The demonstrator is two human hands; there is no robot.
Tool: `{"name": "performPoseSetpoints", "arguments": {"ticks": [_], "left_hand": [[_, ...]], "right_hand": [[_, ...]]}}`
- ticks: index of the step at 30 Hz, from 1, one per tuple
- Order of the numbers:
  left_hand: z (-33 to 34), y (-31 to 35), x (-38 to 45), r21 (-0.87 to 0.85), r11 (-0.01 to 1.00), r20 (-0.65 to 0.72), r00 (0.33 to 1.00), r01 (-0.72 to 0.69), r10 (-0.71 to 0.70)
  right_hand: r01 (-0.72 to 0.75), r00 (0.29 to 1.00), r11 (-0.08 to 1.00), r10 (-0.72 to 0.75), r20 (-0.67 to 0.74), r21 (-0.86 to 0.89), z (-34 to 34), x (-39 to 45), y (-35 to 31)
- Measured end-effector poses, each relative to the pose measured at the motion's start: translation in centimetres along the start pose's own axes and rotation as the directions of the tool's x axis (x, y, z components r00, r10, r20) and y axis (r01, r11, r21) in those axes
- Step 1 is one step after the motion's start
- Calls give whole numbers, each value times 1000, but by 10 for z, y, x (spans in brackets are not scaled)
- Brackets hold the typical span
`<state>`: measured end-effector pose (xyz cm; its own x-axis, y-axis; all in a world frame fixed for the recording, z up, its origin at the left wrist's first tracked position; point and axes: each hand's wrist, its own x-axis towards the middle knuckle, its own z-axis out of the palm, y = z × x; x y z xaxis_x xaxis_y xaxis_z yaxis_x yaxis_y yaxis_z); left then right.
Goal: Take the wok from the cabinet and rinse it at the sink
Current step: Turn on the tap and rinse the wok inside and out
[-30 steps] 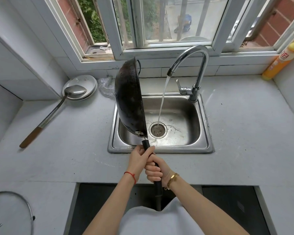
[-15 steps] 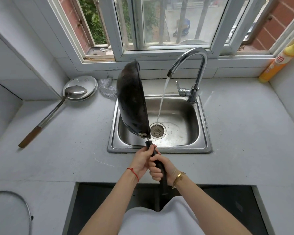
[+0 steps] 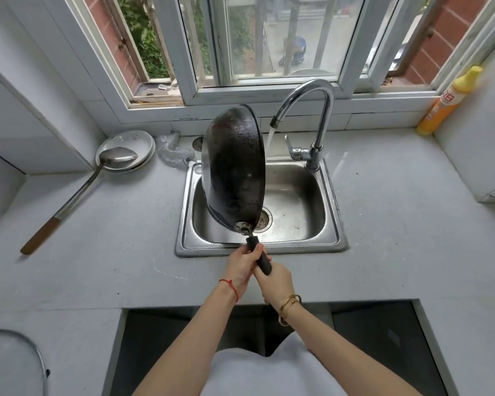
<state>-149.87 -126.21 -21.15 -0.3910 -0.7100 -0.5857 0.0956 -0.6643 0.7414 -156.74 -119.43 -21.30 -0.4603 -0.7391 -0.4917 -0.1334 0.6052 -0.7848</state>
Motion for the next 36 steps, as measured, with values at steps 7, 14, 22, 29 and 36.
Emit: {"name": "performPoseSetpoints", "arguments": {"ticks": [7, 14, 22, 29, 36], "left_hand": [[-6, 0, 1, 84, 995, -74, 995, -57, 64], [-14, -4, -4, 151, 984, -80, 991, -91, 104], [-3, -12, -3, 217, 971, -75, 990, -98, 117], [14, -14, 3, 295, 950, -66, 989, -107, 132], [27, -10, 8, 336, 935, -35, 990, -117, 136]], "right_hand": [[-109, 989, 979, 89, 121, 174, 6, 0, -5], [-212, 960, 941, 151, 235, 262, 9, -3, -5], [-259, 946, 909, 171, 275, 325, -1, -4, 3], [-268, 946, 892, 173, 272, 364, -19, -1, 4], [-270, 948, 884, 173, 268, 382, -32, 4, 0]]}}
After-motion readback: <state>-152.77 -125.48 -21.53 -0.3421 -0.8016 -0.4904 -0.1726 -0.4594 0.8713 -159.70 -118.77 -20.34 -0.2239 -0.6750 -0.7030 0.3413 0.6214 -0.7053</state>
